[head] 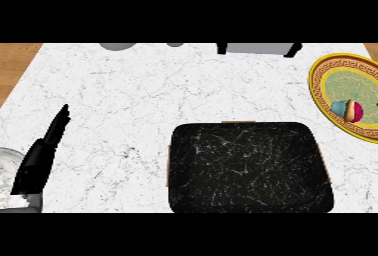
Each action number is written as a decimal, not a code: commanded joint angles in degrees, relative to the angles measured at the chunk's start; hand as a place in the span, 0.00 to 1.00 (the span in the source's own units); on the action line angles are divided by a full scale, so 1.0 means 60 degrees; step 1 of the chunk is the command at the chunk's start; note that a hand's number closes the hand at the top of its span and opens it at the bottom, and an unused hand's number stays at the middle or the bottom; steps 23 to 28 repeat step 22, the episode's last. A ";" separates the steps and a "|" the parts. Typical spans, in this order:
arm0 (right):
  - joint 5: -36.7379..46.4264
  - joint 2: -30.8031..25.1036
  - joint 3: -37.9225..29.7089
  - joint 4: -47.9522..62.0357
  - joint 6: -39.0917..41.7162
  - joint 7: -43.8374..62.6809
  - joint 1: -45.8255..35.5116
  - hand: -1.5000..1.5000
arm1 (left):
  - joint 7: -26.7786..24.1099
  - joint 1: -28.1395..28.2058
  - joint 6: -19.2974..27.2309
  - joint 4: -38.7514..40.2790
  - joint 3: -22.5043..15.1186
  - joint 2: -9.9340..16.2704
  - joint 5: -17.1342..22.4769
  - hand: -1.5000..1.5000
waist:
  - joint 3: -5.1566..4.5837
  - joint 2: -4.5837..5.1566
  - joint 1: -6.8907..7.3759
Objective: Pick the cupcake from the tray and place it in the plate
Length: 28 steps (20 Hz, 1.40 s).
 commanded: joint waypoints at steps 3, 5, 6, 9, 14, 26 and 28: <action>-0.1197 -0.1111 -0.1196 0.0639 0.1994 0.0356 -0.0073 0.00 | -0.0043 0.0289 -0.0119 -0.0246 0.0033 0.0105 0.0041 0.50 | 0.0026 0.0067 0.0092; -0.1388 -0.0995 -0.1380 0.0623 0.1979 0.0325 0.0123 0.00 | 0.0211 -0.0011 -0.0044 -0.0064 -0.0006 -0.0001 -0.0002 0.50 | 0.0046 0.0160 0.0037; -0.1467 -0.1204 -0.1458 0.0620 0.2189 0.0291 0.0295 0.00 | -0.0016 0.0285 0.0034 -0.0279 -0.0028 -0.0047 -0.0034 0.50 | 0.0057 0.0135 0.0114; -0.1667 -0.1438 -0.1651 0.0387 0.2424 0.0202 0.0466 0.00 | -0.0101 0.0376 0.0016 -0.0036 0.0000 -0.0061 -0.0029 0.50 | 0.0069 0.0192 0.0096; -0.1754 -0.1675 -0.1728 -0.0050 0.2474 0.0173 0.0739 0.00 | -0.0068 0.0232 0.0048 -0.0138 -0.0029 -0.0093 -0.0054 0.50 | 0.0099 0.0245 0.0111; -0.1950 -0.1786 -0.1889 -0.0410 0.2559 0.0327 0.1157 0.00 | -0.0104 0.0152 -0.0030 -0.0196 -0.0017 -0.0049 -0.0017 0.50 | 0.0136 0.0285 0.0165; -0.1950 -0.1786 -0.1889 -0.0410 0.2559 0.0327 0.1157 0.00 | -0.0104 0.0152 -0.0030 -0.0196 -0.0017 -0.0049 -0.0017 0.50 | 0.0136 0.0285 0.0165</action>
